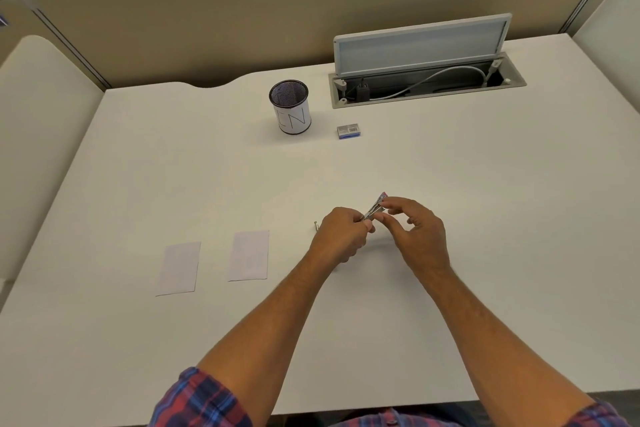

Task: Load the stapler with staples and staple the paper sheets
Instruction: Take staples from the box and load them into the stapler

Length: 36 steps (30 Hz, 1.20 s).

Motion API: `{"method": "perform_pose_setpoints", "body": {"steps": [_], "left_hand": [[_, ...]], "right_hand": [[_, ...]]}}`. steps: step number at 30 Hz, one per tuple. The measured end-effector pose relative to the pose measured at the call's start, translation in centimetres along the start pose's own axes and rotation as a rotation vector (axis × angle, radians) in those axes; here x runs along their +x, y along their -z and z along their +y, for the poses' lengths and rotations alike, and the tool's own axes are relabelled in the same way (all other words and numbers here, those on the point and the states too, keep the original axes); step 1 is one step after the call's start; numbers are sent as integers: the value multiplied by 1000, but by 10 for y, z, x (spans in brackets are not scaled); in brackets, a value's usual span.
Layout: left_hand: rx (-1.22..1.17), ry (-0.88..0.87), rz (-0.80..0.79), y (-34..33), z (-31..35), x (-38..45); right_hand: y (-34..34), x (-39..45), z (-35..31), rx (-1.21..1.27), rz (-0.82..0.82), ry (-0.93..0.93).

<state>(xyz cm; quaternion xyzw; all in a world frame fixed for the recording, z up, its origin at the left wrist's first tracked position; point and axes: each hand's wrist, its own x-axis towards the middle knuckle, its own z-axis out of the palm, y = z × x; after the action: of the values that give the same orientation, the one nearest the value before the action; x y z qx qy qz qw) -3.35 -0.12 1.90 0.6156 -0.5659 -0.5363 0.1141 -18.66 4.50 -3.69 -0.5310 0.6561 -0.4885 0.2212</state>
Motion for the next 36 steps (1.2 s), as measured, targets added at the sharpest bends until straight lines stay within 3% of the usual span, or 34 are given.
{"method": "perform_pose_setpoints", "body": {"steps": [8,12,18,21,30,36], "left_hand": [[-19,0,-46,5,-2,1],[-99,-7,-156,13,-4,5],[-125,-29,-323,23,-3,9],[-138,-33,-347,22,-2,9],[-176,-55,-372,17,0,8],[-197,-66,-371,15,-1,7]], "right_hand": [[-4,-8,5,-46,51,5],[2,-10,6,-41,83,24],[19,1,1,403,48,-284],[21,6,3,550,-11,-325],[23,3,1,664,-125,-409],[19,2,-5,730,-105,-427]]}}
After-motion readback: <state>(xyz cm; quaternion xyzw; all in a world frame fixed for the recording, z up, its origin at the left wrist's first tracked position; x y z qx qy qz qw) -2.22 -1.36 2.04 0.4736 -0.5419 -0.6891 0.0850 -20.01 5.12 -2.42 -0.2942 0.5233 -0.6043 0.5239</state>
